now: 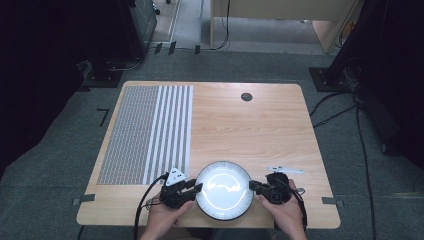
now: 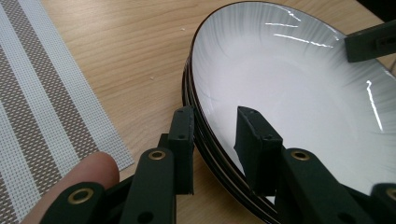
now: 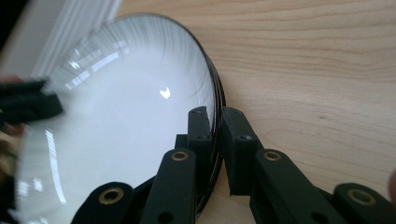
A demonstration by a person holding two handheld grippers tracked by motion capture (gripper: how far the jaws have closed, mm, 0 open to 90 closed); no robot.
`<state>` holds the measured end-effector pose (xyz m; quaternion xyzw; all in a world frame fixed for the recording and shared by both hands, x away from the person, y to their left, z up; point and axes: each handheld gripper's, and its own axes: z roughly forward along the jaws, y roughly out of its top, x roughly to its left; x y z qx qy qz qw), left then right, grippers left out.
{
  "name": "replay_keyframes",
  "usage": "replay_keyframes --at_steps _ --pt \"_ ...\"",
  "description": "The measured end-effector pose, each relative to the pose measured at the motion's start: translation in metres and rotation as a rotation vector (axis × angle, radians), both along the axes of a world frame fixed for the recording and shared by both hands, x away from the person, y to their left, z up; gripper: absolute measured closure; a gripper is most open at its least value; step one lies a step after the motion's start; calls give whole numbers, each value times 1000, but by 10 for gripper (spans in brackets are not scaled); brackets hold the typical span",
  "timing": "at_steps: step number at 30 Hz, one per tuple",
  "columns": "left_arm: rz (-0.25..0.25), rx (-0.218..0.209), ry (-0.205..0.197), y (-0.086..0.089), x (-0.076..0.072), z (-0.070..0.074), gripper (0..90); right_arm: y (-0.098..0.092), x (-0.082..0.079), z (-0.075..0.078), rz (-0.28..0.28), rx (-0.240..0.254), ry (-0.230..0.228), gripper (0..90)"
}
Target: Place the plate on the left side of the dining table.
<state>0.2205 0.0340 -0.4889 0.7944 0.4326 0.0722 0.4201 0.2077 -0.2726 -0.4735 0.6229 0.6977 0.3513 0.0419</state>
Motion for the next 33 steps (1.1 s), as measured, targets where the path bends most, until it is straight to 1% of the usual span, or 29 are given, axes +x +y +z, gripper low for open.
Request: replay_keyframes --at_steps 2,3,4,5,6,7,8,9,10,11,12,13,14,16,18,19,20,21,22,23,24,25,26,27,29,30,31,32,33 --pt "11 6 -10 -1 -1 -1 693 1 0 1 -3 -6 5 820" --pt "19 7 -11 -2 -1 -1 699 -3 2 -1 -20 40 22 827" --pt "21 11 -13 -2 -2 -1 700 -6 2 -2 -25 68 28 830" --pt "21 11 -13 -2 -2 -1 699 -6 2 -2 -25 68 28 830" --pt "25 12 -15 -3 -2 -1 699 -10 3 -5 -35 112 37 833" --pt "23 9 -13 -3 -2 0 697 -17 4 -10 -65 212 58 835" --pt "23 9 -13 -3 -2 0 698 -17 4 -10 -65 212 58 835" --pt "22 0 -5 -2 -1 0 698 -20 5 -12 -74 243 61 835" --pt "21 -7 -1 -1 0 0 696 -23 6 -15 -84 288 72 835" --pt "18 -13 0 -1 0 0 693 -24 7 -16 -88 307 74 836" --pt "18 -15 0 0 0 0 690 -27 8 -20 -97 356 81 835" --pt "19 -19 2 0 1 0 687 -28 8 -21 -102 373 86 835" --pt "18 -23 4 0 1 0 687 -28 8 -21 -102 373 86 835" --pt "11 -46 17 1 2 0 656 -32 9 -25 -113 422 100 835" --pt "7 -71 26 1 3 1 610 -37 10 -28 -133 476 114 856" --pt "11 -60 20 1 3 1 619 -42 9 -28 -164 544 112 900" --pt "6 -54 19 0 2 0 620 -46 11 -30 -158 644 155 900" --pt "4 -49 16 0 2 0 622 -37 10 -28 -107 600 129 900" --pt "2 -47 17 0 2 0 622 -37 10 -28 -107 600 129 900" --pt "-1 -47 22 1 3 0 624 -30 10 -25 -89 532 119 900" --pt "-5 -49 24 2 3 0 625 -23 9 -20 -74 465 77 900" --pt "-6 -51 27 2 3 0 628 -20 8 -16 -67 433 60 900" --pt "6 -45 23 4 3 0 627 -22 5 -9 -63 424 13 900" --pt "11 -51 27 6 4 0 629 -24 4 -6 -73 404 -3 900" --pt "12 -61 34 9 5 1 636 -28 1 0 -98 299 -41 863" --pt "10 -64 37 10 6 2 649 -30 1 1 -96 258 -41 860" --pt "10 -64 37 10 6 2 661 -31 2 0 -79 249 -21 855" --pt "-3 -62 45 12 7 2 673 -32 2 -1 -63 253 -1 854" --pt "-3 -62 45 12 7 2 683 -31 2 -2 -49 254 10 854"
